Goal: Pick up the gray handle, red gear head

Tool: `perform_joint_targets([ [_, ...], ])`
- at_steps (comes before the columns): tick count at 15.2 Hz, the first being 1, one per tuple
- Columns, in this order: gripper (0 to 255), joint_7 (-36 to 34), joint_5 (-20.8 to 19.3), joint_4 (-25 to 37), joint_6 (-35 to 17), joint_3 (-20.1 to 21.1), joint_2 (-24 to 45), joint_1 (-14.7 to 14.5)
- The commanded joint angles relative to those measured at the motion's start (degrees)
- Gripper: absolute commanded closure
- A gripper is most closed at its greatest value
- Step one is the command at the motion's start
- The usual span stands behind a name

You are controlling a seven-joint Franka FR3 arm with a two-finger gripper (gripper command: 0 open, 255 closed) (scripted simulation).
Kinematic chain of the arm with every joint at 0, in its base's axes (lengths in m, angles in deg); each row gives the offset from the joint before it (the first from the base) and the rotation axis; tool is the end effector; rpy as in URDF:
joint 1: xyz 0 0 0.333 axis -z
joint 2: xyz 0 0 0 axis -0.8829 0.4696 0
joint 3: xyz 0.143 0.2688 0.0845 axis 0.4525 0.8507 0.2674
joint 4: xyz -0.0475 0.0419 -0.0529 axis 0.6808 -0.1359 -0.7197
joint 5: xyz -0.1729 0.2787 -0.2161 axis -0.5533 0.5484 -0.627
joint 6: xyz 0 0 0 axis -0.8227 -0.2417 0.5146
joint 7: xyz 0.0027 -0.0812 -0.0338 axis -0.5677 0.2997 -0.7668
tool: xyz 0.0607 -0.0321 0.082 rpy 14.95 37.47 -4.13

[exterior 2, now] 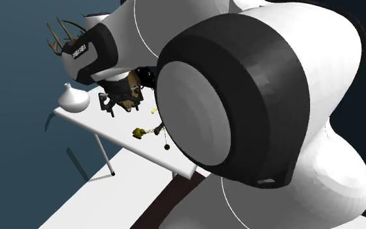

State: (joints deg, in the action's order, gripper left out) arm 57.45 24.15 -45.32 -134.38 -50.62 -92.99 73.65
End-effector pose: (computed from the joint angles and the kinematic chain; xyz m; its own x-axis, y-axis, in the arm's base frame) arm 0.4433 -0.1129 0.4770 0.8854 -0.4593 0.0706 -0.4606 -0.8876 0.0017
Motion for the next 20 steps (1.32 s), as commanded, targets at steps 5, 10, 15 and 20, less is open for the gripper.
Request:
perform_joint_targets([
  [5, 0, -6.11, 0.5, 3.67, -6.88, -2.24, 10.1, 3.15],
  [10, 0, -10.42, 1.77, 7.12, -11.91, -4.47, 18.35, 5.52],
  [15, 0, -14.04, 4.04, 11.0, -16.15, -6.73, 26.37, 7.86],
  [20, 0, -17.07, 7.26, 15.15, -19.69, -8.7, 34.13, 10.47],
])
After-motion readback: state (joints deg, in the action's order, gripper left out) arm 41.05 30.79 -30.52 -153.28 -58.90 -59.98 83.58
